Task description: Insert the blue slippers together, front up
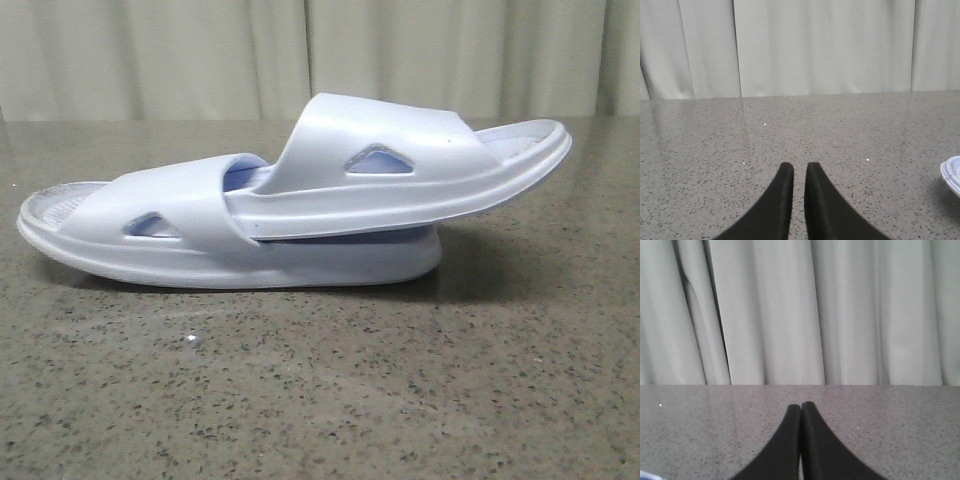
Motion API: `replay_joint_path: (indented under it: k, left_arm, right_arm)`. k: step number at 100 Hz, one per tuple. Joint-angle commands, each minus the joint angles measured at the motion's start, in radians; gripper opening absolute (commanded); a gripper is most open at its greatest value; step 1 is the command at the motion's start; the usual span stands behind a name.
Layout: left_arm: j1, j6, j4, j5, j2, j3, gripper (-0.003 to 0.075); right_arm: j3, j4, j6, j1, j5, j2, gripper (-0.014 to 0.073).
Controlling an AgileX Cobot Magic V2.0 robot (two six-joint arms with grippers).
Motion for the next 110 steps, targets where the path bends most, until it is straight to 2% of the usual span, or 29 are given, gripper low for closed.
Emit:
replay_joint_path:
  k: [1,11,20,39,48,55,70,94,110]
  left_arm:
    - [-0.009,-0.01,-0.001,-0.083,0.011,0.009,0.0016]
    - [-0.009,-0.01,-0.001,-0.083,0.011,0.009,0.0016]
    - [-0.009,-0.01,-0.001,-0.083,0.011,0.009,0.0016]
    - [-0.009,-0.01,-0.002,-0.083,0.011,0.009,0.0016]
    - [-0.009,-0.01,-0.002,-0.083,0.011,0.009,0.0016]
    - [-0.009,-0.01,-0.002,-0.083,0.011,0.009,0.0015]
    - [-0.009,-0.01,-0.002,-0.083,0.011,0.009,0.0016]
    - [-0.009,-0.01,-0.002,-0.083,0.011,0.009,0.0016]
    - [-0.009,-0.01,-0.002,-0.083,0.011,0.009,0.0016]
  right_arm:
    - [-0.018,-0.246,0.212,-0.002,0.024,0.007,-0.0107]
    - [-0.007,-0.637,0.551,-0.002,0.054,0.007,-0.0107]
    - [-0.002,-0.939,0.788,-0.006,0.127,0.007,-0.0107]
    - [-0.001,-1.39,1.317,-0.067,0.279,-0.022,-0.0107]
    - [0.019,-1.555,1.479,-0.103,0.294,-0.048,-0.0107]
    - [0.048,-1.63,1.565,-0.13,0.275,-0.078,-0.0107]
    - [0.123,-1.675,1.653,-0.183,0.211,-0.143,-0.0107]
    - [0.232,-1.68,1.697,-0.256,0.193,-0.247,-0.0107]
    - [0.269,-1.68,1.71,-0.267,0.183,-0.26,-0.0107]
